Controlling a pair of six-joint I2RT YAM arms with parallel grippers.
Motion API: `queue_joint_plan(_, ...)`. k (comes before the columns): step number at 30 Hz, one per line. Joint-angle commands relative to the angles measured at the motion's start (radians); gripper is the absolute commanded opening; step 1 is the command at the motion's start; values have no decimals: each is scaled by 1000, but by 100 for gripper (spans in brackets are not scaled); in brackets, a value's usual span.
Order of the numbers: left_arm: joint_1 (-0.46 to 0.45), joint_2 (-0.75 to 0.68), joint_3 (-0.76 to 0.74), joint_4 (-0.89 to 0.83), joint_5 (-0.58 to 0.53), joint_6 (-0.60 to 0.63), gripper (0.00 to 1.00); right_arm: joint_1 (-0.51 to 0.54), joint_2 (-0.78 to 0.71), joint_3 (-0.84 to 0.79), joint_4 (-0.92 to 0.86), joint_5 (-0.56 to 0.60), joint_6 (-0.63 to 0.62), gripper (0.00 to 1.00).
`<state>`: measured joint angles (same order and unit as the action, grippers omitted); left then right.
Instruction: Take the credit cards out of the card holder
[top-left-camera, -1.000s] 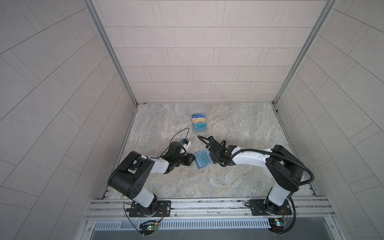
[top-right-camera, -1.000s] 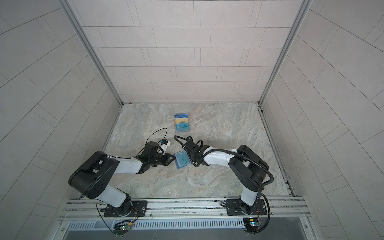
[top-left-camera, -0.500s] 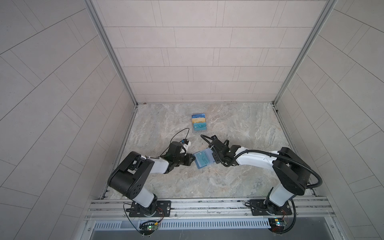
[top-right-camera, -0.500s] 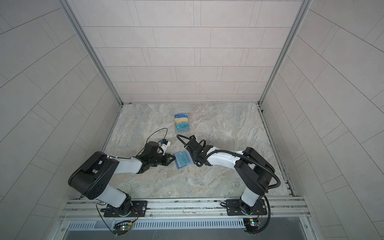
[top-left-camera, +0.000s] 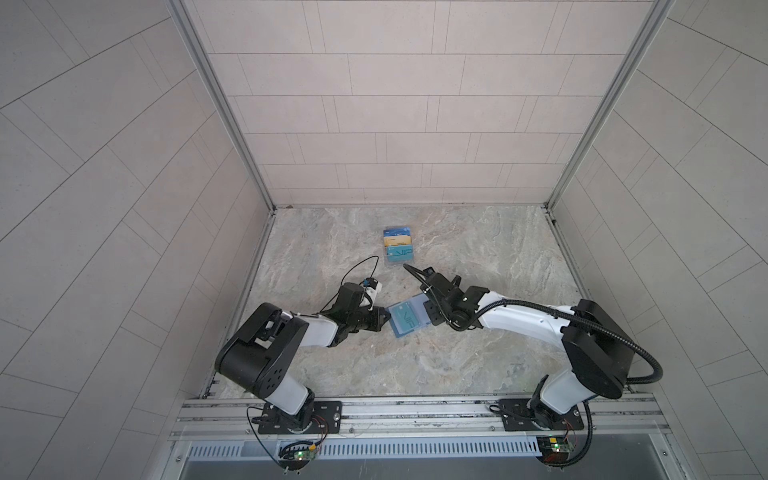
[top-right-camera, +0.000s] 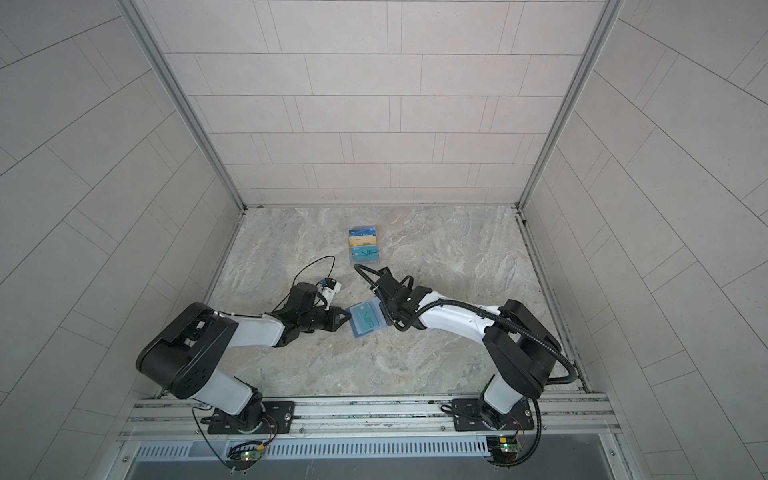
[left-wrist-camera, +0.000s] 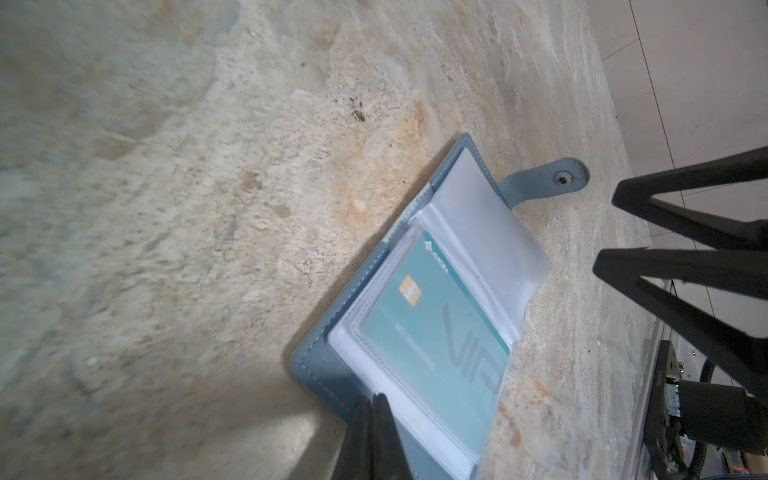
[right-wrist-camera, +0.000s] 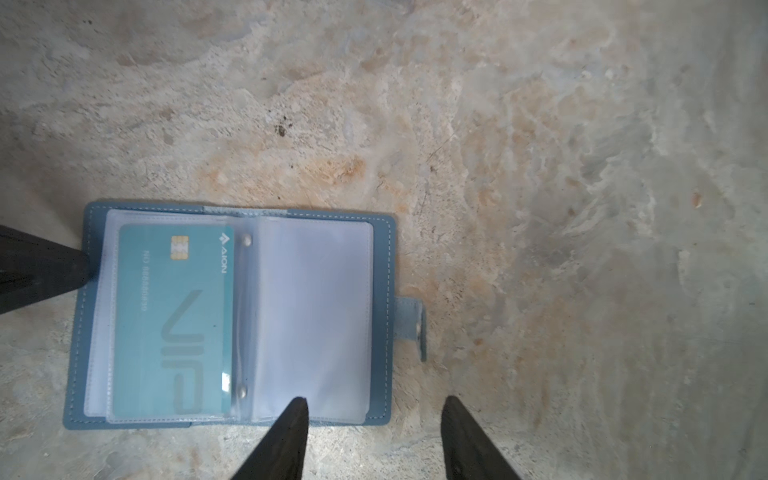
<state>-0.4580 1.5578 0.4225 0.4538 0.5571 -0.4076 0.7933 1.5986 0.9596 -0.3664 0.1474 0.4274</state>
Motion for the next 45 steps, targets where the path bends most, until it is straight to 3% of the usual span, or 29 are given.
queue_joint_plan(1,-1,-35,12,-16,4,16,0,-40,21,-13,6,-74,56,56)
queue_joint_plan(6,-1,-42,14,-33,6,27,0,-97,39,-60,71,-164,92,54)
queue_joint_plan(10,-1,-42,14,-33,9,28,0,-117,59,-82,109,-229,96,46)
queue_joint_plan(22,-1,-40,17,-56,-3,44,0,-125,102,-94,149,-293,120,32)
queue_joint_plan(35,-1,-3,55,-88,-8,77,0,-115,29,-171,133,-425,128,28)
queue_joint_plan(41,-1,8,51,-82,-3,79,0,-101,-1,-185,100,-425,132,27)
queue_joint_plan(45,-1,-1,37,-90,-3,82,0,-87,-62,-173,12,-302,124,28)
